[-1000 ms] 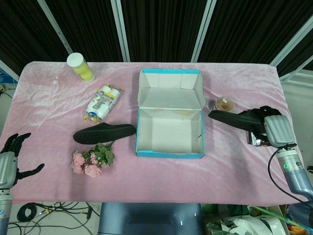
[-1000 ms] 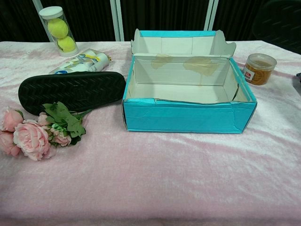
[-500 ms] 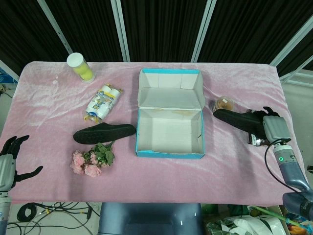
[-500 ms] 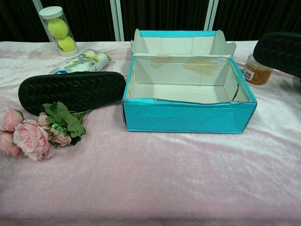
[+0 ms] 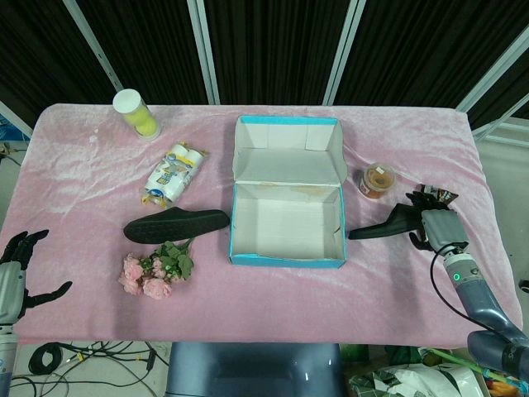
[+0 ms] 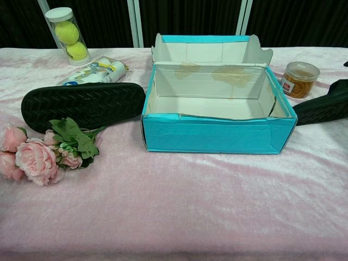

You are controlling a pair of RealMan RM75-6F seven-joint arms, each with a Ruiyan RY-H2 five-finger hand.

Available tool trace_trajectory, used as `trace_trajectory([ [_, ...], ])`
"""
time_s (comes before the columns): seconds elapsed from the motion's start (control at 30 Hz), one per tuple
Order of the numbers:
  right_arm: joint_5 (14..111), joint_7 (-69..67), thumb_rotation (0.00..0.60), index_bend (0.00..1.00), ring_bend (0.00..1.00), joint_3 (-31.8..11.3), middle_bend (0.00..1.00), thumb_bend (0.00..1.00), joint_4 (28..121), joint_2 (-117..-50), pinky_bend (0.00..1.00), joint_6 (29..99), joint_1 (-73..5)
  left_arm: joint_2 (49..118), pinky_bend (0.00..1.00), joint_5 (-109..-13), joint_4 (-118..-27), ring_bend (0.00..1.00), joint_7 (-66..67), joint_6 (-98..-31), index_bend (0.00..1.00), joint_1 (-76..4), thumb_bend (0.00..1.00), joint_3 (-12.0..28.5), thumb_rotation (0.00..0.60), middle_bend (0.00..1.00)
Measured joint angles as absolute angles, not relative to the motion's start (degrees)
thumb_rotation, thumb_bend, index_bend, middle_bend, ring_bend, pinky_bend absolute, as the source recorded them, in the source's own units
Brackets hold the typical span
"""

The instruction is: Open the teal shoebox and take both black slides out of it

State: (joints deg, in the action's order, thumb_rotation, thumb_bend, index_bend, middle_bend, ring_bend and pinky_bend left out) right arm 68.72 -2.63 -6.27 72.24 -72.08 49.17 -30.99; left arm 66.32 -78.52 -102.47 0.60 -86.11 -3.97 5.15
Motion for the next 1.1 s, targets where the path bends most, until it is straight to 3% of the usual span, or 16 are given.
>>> trace_trajectory([
  [0.27, 70.8, 4.1, 0.6, 0.0, 0.0, -5.2, 0.0, 0.23, 84.6, -67.7, 0.16, 54.1, -29.5, 66.1, 0.31, -78.8, -102.1, 0.08, 0.3, -86.2, 0.15, -3.6, 0.0, 5.0, 0.6, 0.19],
  [0.63, 76.2, 8.5, 0.6, 0.0, 0.0, -4.9, 0.03, 0.32, 95.8, -62.0, 0.16, 70.6, -22.7, 65.6, 0.27, -80.1, -100.7, 0.08, 3.9, -88.5, 0.15, -2.4, 0.0, 4.2, 0.6, 0.19],
  [1.1, 86.8, 10.9, 0.6, 0.0, 0.0, -0.5, 0.03, 0.32, 95.7, -63.3, 0.16, 92.3, -8.4, 66.9, 0.24, -86.9, -98.5, 0.08, 8.2, -96.8, 0.15, 2.4, 0.0, 1.0, 0.6, 0.19],
])
